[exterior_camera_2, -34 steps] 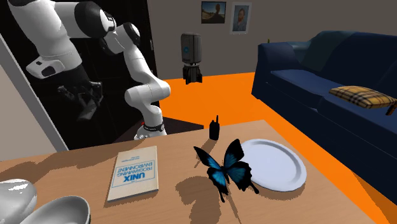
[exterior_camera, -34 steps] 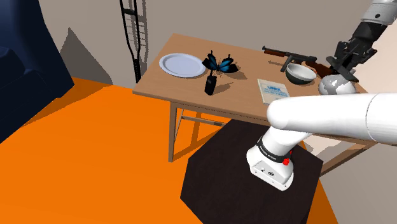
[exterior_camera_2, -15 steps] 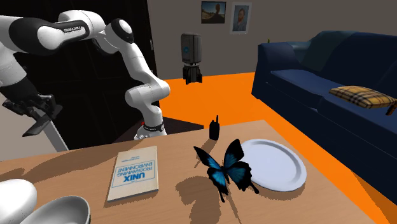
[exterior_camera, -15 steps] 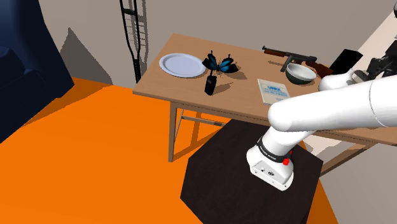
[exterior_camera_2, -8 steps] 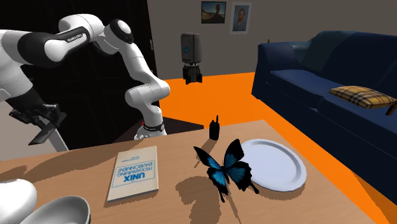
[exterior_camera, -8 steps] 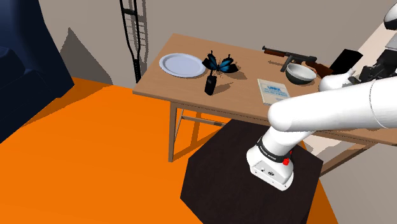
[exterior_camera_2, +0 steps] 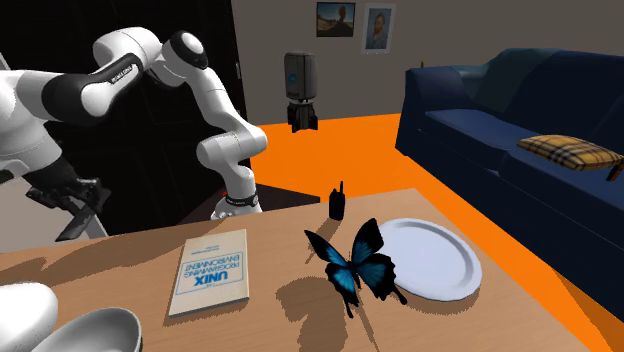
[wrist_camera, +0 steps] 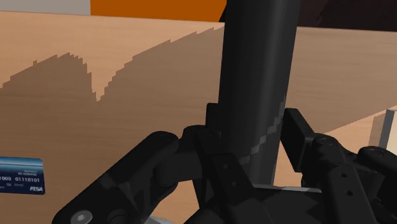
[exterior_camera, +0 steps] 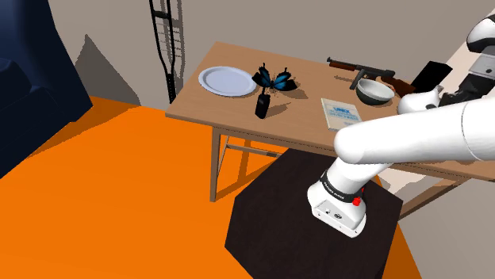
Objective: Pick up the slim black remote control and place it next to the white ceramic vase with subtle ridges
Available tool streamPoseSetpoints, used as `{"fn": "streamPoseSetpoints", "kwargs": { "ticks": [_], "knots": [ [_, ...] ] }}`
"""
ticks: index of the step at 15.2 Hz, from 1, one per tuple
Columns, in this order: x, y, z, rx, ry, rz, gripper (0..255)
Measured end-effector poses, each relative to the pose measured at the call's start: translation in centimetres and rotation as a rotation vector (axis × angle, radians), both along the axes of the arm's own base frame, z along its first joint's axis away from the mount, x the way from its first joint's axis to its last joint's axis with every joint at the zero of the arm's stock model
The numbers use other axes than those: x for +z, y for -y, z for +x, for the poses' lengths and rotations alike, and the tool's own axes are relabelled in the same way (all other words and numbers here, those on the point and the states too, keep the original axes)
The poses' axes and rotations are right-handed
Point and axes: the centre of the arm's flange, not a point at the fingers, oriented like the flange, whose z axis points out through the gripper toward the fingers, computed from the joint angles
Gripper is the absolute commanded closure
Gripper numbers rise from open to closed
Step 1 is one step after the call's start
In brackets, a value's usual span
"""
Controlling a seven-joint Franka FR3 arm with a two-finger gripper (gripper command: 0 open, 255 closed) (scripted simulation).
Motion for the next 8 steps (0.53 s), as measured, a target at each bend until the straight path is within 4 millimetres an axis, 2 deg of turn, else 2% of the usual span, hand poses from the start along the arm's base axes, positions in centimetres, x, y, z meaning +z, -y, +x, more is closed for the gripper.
{"fn": "streamPoseSetpoints", "kwargs": {
  "ticks": [8],
  "knots": [
    [-4.4, 0.0, -0.1, 0.000, 0.000, 0.000, 255]
  ]
}}
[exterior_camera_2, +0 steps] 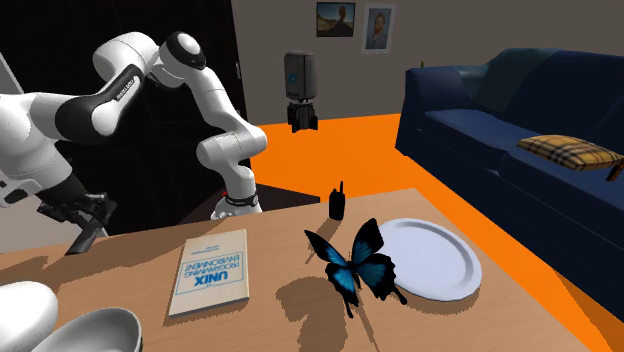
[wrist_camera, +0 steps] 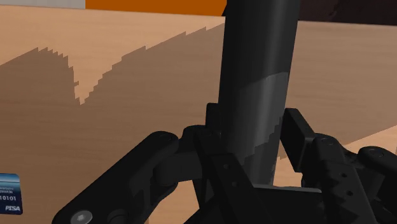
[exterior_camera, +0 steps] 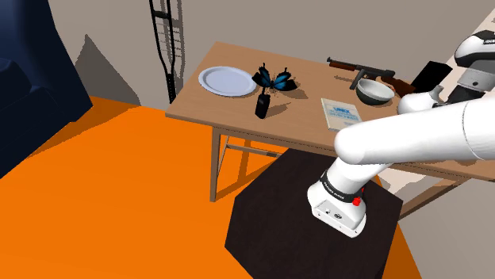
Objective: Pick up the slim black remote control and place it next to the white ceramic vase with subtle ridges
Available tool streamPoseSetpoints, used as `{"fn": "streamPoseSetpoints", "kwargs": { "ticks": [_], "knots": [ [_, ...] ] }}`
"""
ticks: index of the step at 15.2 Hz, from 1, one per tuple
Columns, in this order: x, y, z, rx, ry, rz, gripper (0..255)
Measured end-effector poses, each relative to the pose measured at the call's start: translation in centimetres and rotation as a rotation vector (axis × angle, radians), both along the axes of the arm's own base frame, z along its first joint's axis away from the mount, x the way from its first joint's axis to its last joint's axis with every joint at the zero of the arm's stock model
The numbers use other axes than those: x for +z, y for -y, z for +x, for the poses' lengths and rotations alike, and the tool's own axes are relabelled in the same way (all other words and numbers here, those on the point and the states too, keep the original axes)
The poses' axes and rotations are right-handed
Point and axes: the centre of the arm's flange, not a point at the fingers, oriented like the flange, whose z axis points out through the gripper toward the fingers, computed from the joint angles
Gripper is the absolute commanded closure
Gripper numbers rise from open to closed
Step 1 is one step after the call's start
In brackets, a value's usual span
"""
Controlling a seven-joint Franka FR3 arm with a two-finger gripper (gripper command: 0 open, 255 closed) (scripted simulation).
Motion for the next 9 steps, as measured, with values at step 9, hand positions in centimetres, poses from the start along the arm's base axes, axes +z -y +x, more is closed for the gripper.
{"fn": "streamPoseSetpoints", "kwargs": {
  "ticks": [9],
  "knots": [
    [-4.8, 0.1, 0.2, 0.000, 0.000, 0.000, 255]
  ]
}}
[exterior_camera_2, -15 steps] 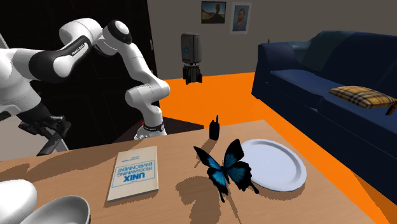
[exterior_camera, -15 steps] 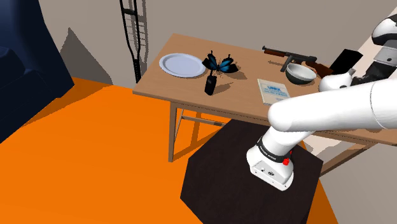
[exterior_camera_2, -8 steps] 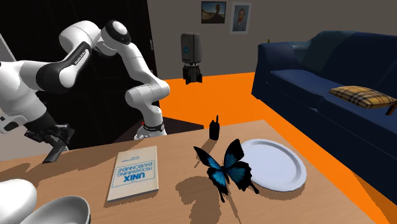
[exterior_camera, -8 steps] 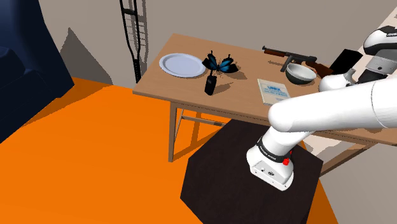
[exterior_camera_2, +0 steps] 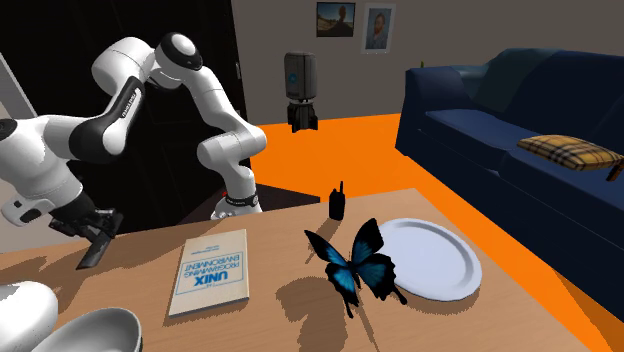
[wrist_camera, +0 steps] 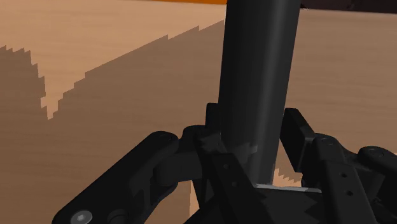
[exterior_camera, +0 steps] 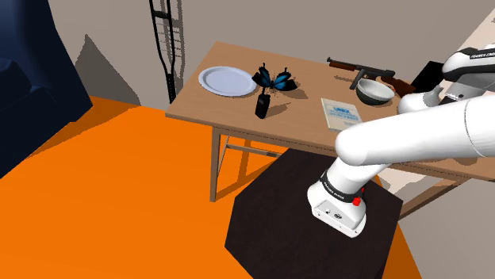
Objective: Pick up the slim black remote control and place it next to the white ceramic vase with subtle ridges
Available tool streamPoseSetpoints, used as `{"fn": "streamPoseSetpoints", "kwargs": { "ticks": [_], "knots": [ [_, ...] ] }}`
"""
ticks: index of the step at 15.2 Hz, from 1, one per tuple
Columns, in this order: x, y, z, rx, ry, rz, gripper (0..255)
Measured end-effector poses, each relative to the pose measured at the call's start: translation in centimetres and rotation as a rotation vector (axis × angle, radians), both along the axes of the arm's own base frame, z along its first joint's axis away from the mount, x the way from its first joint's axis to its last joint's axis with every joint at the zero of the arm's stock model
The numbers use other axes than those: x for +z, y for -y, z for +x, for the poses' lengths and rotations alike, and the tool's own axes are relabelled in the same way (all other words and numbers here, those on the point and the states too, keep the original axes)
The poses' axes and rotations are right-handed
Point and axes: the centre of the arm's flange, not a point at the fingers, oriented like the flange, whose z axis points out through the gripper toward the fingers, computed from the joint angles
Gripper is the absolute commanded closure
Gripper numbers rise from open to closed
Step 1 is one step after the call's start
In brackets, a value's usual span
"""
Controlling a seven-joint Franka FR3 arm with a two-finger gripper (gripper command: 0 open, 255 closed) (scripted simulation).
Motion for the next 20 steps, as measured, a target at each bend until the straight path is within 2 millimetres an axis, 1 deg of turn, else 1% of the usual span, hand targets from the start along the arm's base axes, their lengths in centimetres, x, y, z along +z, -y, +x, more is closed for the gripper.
{"fn": "streamPoseSetpoints", "kwargs": {
  "ticks": [9, 15, 16, 20],
  "knots": [
    [-4.6, 0.0, -0.1, 0.000, 0.000, 0.000, 255],
    [-4.9, 0.0, -0.1, 0.000, 0.000, 0.000, 255],
    [-4.9, 0.0, -0.1, 0.000, 0.000, 0.000, 0],
    [-4.9, 0.0, -0.1, 0.000, 0.000, -0.001, 0]
  ]
}}
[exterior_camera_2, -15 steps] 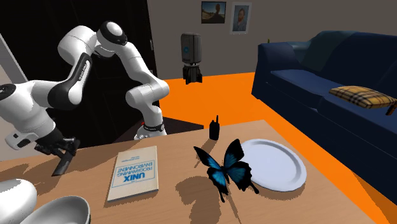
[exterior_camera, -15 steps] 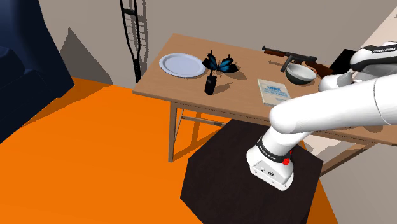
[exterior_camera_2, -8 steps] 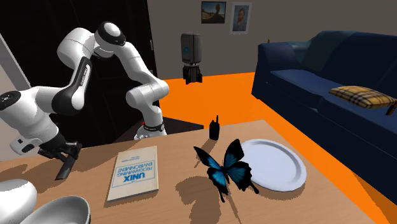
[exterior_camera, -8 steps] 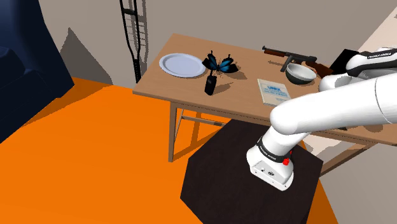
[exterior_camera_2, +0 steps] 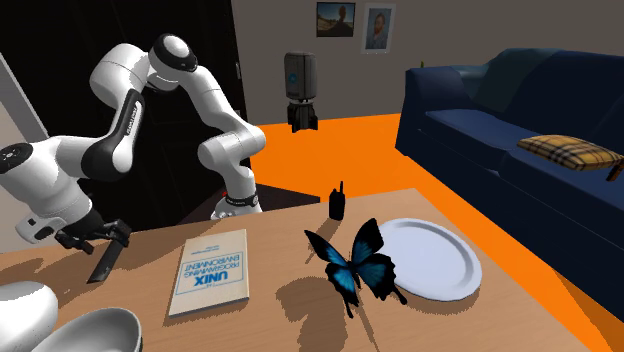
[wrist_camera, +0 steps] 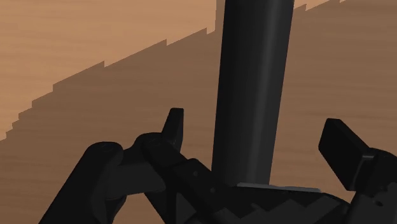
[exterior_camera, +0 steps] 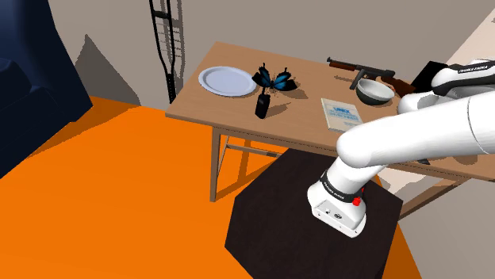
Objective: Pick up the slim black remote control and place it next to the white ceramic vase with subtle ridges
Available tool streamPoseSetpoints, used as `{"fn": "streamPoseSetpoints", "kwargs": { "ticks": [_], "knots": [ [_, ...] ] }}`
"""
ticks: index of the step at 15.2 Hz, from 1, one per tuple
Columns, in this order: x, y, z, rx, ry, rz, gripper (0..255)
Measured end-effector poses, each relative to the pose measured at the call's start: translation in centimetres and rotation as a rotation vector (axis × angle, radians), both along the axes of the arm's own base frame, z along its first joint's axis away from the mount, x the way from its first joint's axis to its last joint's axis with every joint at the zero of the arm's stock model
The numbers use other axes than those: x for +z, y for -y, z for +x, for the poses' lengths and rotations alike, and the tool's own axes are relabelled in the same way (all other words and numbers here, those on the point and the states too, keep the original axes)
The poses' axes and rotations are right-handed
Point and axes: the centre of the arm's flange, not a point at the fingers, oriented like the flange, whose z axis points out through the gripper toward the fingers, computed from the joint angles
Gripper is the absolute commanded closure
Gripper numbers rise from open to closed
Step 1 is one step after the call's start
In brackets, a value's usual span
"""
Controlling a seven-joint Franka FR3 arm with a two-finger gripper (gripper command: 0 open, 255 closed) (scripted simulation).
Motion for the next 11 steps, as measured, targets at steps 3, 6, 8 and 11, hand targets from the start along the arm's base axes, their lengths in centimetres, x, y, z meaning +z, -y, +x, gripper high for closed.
{"fn": "streamPoseSetpoints", "kwargs": {
  "ticks": [3, 6, 8, 11],
  "knots": [
    [0.6, 0.2, -0.1, 0.000, 0.000, 0.000, 0],
    [3.7, 0.9, 0.6, 0.000, -0.001, -0.001, 0],
    [4.6, 1.0, 0.6, 0.000, 0.000, -0.001, 0],
    [4.8, 1.0, 0.5, 0.000, 0.000, 0.000, 0]
  ]
}}
